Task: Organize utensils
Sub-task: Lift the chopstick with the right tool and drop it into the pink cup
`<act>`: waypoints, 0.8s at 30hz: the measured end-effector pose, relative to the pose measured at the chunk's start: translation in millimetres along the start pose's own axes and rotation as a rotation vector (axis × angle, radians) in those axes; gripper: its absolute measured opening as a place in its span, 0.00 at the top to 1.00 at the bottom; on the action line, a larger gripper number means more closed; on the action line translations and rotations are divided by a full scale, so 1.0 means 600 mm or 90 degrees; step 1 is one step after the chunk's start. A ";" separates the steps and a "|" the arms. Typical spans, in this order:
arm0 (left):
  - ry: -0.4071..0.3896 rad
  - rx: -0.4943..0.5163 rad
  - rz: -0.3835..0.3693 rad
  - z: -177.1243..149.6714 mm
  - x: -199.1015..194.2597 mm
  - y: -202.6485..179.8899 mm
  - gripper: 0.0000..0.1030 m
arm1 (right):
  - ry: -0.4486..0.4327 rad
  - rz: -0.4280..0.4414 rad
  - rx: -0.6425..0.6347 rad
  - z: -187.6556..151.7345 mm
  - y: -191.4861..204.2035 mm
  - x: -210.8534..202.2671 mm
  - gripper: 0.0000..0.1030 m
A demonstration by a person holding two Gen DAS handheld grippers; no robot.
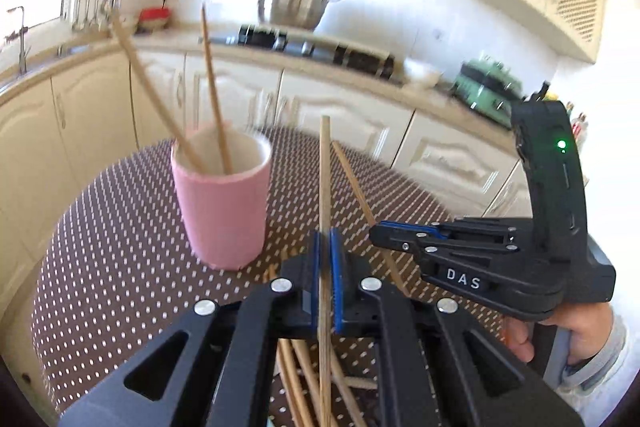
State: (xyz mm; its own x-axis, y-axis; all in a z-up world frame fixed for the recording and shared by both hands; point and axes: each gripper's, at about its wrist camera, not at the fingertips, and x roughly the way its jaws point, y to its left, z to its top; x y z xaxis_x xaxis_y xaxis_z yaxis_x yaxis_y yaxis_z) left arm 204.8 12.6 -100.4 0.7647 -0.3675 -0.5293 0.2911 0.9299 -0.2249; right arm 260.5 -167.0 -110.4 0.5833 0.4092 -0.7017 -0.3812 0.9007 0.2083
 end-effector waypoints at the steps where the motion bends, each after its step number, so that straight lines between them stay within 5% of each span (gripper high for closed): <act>1: -0.016 0.001 -0.001 0.011 0.002 -0.014 0.95 | -0.021 0.009 0.003 0.002 0.001 -0.015 0.94; 8: -0.113 0.012 0.004 0.047 -0.042 -0.025 0.95 | -0.123 0.033 -0.006 0.034 0.016 -0.090 0.96; 17: -0.025 -0.049 0.067 0.047 0.006 0.016 0.95 | 0.071 -0.049 -0.014 0.043 0.003 0.049 0.89; 20: -0.005 -0.070 0.080 0.036 0.016 0.037 0.95 | 0.117 -0.068 -0.022 0.031 0.000 0.087 0.51; 22: 0.004 -0.083 0.088 0.029 0.020 0.049 0.95 | 0.120 -0.077 -0.031 0.025 0.004 0.098 0.53; 24: 0.010 -0.096 0.086 0.024 0.024 0.061 0.95 | 0.136 -0.076 -0.030 0.019 0.006 0.112 0.68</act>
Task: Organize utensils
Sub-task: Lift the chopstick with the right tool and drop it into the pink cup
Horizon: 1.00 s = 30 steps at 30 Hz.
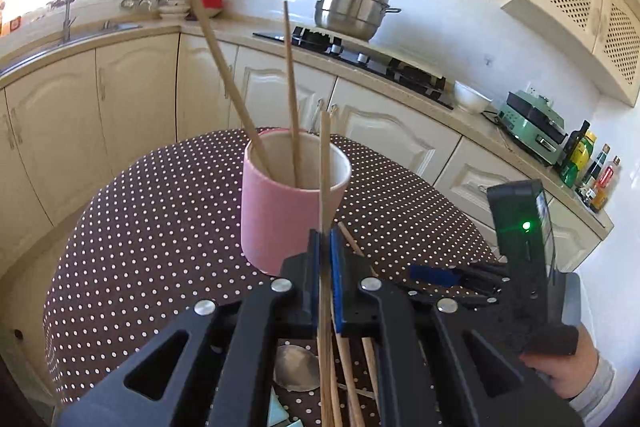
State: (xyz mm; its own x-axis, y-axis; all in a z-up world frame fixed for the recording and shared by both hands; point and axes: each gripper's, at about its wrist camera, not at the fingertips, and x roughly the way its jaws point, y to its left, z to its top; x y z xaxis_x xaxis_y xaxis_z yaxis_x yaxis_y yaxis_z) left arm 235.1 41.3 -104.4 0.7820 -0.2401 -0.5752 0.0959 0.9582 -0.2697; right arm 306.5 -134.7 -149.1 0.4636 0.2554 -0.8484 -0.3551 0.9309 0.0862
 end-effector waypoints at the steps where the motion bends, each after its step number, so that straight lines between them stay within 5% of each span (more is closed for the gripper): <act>1: 0.005 -0.004 0.002 0.000 0.003 0.004 0.95 | 0.011 0.002 -0.001 -0.002 -0.003 0.012 0.69; 3: 0.006 -0.006 0.002 -0.003 0.007 0.007 0.95 | 0.027 -0.010 -0.015 -0.003 0.002 0.029 0.70; 6: 0.005 -0.007 -0.002 -0.001 0.009 0.011 0.95 | 0.019 -0.022 -0.038 0.000 0.013 0.031 0.94; 9: -0.003 -0.006 -0.012 0.004 0.006 0.011 0.95 | -0.006 -0.014 -0.036 -0.003 0.020 0.020 0.94; 22: -0.128 -0.005 -0.067 0.066 -0.067 0.005 0.95 | -0.369 0.113 0.034 0.017 0.014 -0.198 0.94; 30: -0.247 -0.001 -0.043 0.140 -0.106 -0.008 0.95 | -0.516 0.144 0.044 0.071 0.042 -0.222 0.94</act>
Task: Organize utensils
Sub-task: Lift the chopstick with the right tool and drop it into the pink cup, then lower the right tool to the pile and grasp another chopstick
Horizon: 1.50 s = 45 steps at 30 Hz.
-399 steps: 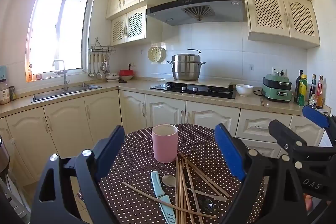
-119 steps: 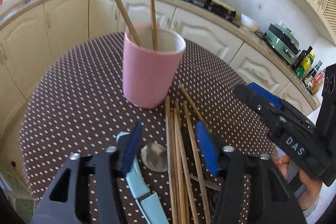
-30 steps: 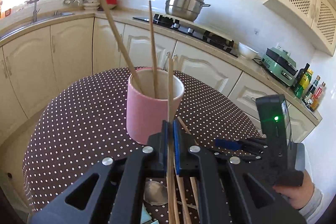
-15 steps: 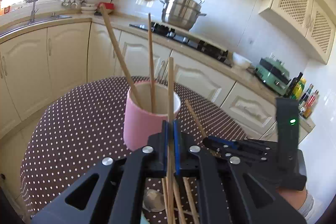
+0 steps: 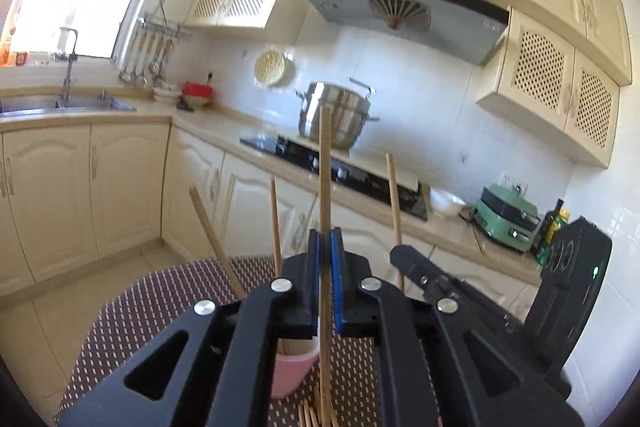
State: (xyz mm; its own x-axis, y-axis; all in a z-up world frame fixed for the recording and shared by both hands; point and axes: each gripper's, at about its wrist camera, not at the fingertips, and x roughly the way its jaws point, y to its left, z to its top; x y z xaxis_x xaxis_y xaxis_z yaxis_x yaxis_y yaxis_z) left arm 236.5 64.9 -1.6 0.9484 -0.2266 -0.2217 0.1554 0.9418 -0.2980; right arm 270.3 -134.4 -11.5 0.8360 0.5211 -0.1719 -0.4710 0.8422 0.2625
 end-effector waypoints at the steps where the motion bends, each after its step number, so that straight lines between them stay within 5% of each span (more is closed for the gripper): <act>1: -0.014 0.004 0.005 0.007 0.001 -0.002 0.95 | -0.010 0.002 0.002 0.003 0.004 0.010 0.94; 15: -0.194 0.002 0.059 0.040 0.050 0.025 0.95 | -0.095 0.029 0.041 0.015 0.001 0.119 0.94; 26: -0.082 0.001 0.067 -0.020 0.103 0.055 0.95 | -0.066 0.022 0.036 -0.024 -0.017 0.129 0.94; 42: -0.006 0.015 0.065 -0.055 0.078 0.049 0.93 | -0.044 -0.013 -0.016 -0.056 -0.001 0.043 0.94; 45: 0.005 0.017 0.076 -0.059 0.069 0.047 0.75 | -0.035 -0.019 -0.009 -0.063 -0.002 0.032 0.94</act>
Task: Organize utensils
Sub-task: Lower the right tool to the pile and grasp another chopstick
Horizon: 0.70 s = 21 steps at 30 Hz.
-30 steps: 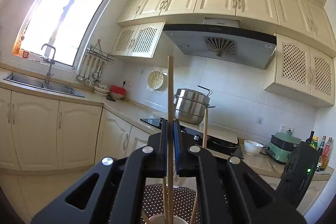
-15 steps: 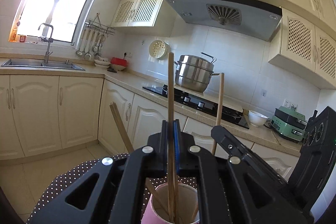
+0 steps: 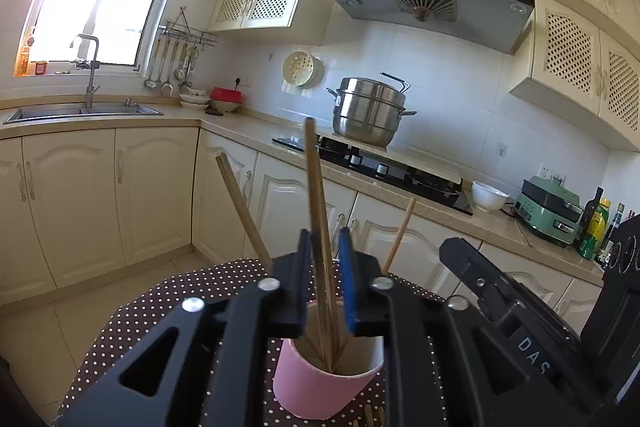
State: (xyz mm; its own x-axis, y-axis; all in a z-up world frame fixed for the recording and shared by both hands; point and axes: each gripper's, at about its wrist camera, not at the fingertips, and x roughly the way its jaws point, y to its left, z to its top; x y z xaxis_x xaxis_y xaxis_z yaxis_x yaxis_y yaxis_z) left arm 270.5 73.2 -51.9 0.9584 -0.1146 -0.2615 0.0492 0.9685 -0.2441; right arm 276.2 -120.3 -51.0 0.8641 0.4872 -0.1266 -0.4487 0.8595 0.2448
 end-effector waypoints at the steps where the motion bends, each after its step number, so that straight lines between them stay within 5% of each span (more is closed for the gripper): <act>1: 0.000 0.000 0.001 -0.001 -0.005 -0.001 0.68 | 0.004 -0.003 0.000 -0.001 0.000 -0.003 0.94; 10: 0.016 0.021 0.011 -0.005 -0.044 -0.010 0.43 | 0.043 -0.028 0.014 -0.017 0.001 -0.031 0.93; 21: 0.141 0.024 0.015 -0.055 -0.069 0.004 0.40 | 0.165 -0.074 0.035 -0.059 -0.018 -0.067 0.93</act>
State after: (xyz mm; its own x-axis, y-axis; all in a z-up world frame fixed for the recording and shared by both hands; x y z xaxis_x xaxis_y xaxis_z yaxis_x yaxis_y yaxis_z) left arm 221.4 73.0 -72.4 0.8748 -0.1341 -0.4656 0.0425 0.9785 -0.2020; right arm 238.1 -143.8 -82.3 0.8190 0.4149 -0.3964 -0.3304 0.9058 0.2653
